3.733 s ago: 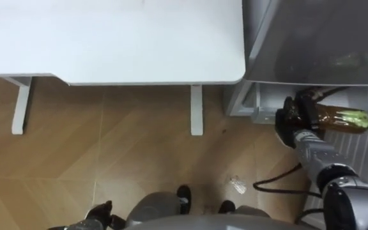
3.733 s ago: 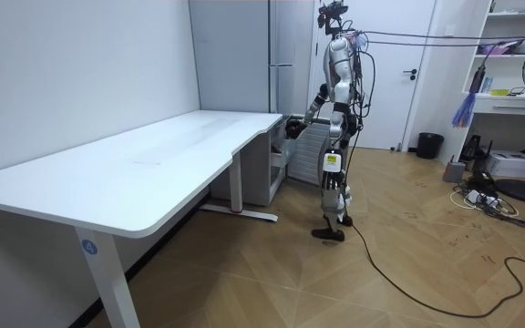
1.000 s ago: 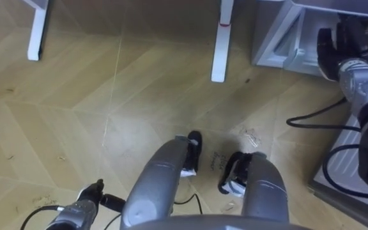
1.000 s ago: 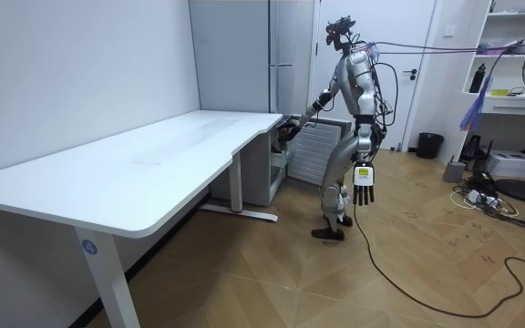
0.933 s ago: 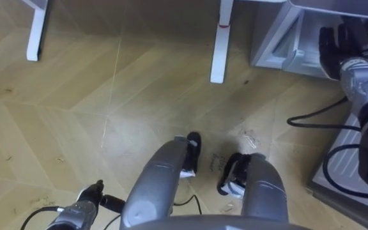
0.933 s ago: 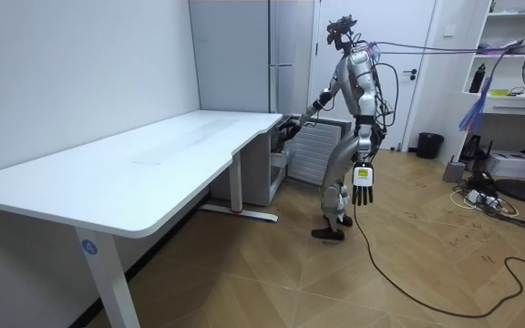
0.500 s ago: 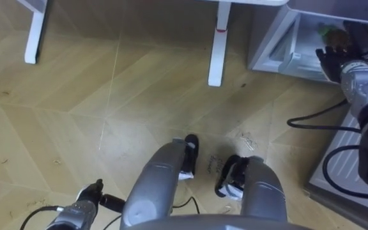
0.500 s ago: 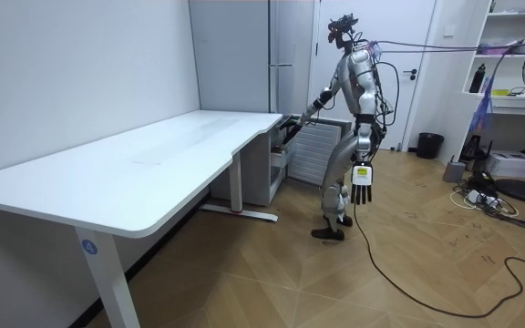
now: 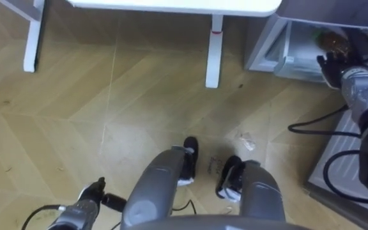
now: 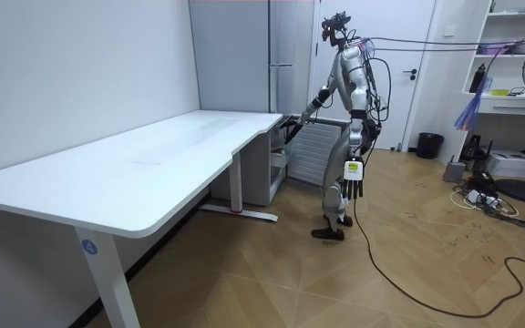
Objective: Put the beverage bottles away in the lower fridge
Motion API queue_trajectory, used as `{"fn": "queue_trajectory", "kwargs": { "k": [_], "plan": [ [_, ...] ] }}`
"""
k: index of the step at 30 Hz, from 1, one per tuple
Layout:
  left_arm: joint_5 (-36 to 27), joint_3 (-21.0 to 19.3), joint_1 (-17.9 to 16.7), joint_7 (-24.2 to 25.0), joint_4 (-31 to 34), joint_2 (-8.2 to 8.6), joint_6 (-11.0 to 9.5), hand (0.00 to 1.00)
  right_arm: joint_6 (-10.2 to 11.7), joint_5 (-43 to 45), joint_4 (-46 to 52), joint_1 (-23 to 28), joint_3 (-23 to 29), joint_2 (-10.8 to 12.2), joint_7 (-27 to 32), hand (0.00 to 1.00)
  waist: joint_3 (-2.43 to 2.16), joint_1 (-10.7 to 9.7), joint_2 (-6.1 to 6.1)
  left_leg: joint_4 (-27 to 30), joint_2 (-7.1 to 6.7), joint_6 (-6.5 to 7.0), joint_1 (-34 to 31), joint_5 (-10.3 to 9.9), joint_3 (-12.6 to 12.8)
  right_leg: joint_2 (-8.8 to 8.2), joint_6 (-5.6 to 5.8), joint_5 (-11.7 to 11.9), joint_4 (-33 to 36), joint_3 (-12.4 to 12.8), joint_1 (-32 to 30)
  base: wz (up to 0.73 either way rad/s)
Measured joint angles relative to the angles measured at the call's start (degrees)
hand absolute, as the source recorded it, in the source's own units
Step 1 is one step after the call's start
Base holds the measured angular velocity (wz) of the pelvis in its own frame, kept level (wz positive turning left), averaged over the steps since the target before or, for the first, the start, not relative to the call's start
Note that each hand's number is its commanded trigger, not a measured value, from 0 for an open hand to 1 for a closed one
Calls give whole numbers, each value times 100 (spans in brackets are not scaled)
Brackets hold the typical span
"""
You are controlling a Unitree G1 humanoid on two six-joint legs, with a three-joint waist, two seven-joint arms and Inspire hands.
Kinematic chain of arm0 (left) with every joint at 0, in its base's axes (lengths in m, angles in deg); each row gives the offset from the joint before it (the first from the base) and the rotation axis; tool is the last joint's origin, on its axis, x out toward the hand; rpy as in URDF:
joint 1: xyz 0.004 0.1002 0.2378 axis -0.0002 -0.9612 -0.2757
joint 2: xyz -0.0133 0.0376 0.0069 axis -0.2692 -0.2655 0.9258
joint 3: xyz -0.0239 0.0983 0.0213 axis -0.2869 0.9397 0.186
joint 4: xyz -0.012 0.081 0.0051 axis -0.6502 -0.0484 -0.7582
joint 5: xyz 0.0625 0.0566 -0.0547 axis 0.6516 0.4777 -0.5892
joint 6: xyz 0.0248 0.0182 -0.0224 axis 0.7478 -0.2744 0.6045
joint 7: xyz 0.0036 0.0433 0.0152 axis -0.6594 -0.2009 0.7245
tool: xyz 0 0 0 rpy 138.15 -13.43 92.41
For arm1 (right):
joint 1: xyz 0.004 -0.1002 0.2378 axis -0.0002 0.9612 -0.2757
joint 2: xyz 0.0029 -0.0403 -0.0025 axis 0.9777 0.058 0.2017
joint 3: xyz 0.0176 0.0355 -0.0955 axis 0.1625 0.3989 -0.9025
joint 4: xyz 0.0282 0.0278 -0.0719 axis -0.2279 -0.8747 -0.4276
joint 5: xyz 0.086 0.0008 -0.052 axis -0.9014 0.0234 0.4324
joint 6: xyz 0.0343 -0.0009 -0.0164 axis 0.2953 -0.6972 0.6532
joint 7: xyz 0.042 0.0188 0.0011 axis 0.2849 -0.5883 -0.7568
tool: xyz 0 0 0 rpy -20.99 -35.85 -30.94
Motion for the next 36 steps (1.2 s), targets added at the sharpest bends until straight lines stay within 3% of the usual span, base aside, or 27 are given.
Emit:
{"fn": "queue_trajectory", "kwargs": {
  "k": [16,22,26,28,29,31,36],
  "plan": [
    [-167,-131,100,361,-74,-42,-33,0,-120,733,-80,444,-52,-5,-372,0,30,-132,-31,-487,19,-10,871,-7,60,121,82,72,-639,1,881,-3],
    [-208,-576,43,465,-172,-79,-184,0,-112,1152,-64,958,-66,-10,-700,0,18,-209,-63,-845,30,-10,1489,-7,89,220,167,185,-1166,-14,1560,-4],
    [-210,-844,1,465,-221,-76,-310,0,-113,1415,-59,1316,-127,-1,-946,0,-46,-287,-112,-1132,56,-10,1913,-5,88,370,237,358,-1682,37,2069,-7],
    [-210,-944,2,467,-223,-74,-355,0,-113,1630,-63,1402,-121,-1,-981,0,-68,-295,-133,-1168,63,-10,2015,-5,86,392,248,416,-1816,20,2222,-5],
    [-210,-957,4,463,-222,-70,-374,0,-112,1792,-63,1440,-121,-1,-1008,0,-101,-331,-146,-1162,63,-10,2046,-6,80,390,257,442,-1850,7,2276,0],
    [-210,-956,10,462,-223,-66,-406,0,-112,2001,-64,1524,-121,-1,-1013,0,-113,-346,-157,-1175,59,-10,2166,-6,81,389,273,460,-1867,12,2400,2],
    [-215,-951,6,465,-238,-65,-403,0,-124,2356,-26,1642,-127,6,-982,0,-168,-429,-98,-1291,92,-11,2378,-9,77,475,253,528,-2053,-9,2649,2]
  ]
}}
